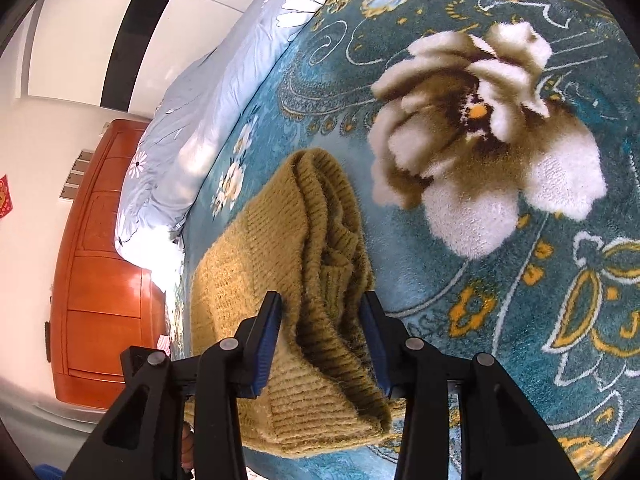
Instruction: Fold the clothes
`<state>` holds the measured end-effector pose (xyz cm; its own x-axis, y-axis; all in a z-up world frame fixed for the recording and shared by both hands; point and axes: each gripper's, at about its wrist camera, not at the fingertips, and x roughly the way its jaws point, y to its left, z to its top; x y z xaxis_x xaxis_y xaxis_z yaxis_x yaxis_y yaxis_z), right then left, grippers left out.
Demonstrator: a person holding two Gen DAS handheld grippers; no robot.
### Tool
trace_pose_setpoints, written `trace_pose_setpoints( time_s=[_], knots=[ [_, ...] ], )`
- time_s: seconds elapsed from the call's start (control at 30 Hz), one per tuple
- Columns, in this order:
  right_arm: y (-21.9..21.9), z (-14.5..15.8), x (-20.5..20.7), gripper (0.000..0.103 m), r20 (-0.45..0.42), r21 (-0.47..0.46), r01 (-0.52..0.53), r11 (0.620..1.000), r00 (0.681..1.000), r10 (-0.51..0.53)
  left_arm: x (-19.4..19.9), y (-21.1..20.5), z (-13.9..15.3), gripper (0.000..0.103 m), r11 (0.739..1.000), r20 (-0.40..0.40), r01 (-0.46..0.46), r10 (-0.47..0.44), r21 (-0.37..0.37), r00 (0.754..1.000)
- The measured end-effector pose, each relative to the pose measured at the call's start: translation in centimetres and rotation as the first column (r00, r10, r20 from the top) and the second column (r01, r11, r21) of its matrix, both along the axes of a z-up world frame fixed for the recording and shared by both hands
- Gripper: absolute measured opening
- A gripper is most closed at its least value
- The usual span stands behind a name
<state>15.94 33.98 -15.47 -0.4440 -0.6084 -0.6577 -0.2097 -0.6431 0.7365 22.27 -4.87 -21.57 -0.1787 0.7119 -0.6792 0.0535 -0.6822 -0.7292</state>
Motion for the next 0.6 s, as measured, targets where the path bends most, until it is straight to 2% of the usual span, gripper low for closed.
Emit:
trace_pose_setpoints(
  time_s=[0.07,0.13,0.33,0.5,0.6],
  knots=[
    [0.0,0.2,0.1,0.055,-0.014,0.009,-0.01,1.0,1.0,0.01,-0.4,-0.4,0.5,0.054,0.999,-0.022,-0.01,0.01,-0.034,1.0],
    [-0.1,0.2,0.0,0.068,-0.022,0.012,-0.019,1.0,1.0,0.019,-0.9,-0.8,0.9,0.059,0.997,-0.052,-0.027,0.023,-0.07,0.998],
    [-1.0,-1.7,-1.0,0.068,0.011,0.005,-0.054,0.999,0.999,0.054,-3.1,-0.9,0.1,0.061,0.997,-0.045,-0.042,0.039,-0.058,0.998],
    [-1.2,-2.1,-1.4,0.07,-0.004,-0.04,-0.027,0.999,1.0,0.027,-3.7,-0.1,-0.9,0.064,0.998,-0.011,-0.049,0.049,-0.047,0.999],
    [-1.8,-1.9,-1.6,0.07,-0.015,-0.032,-0.04,0.999,0.999,0.039,-3.7,0.0,-0.9,0.064,0.998,-0.004,-0.055,0.055,-0.041,0.999]
  ],
)
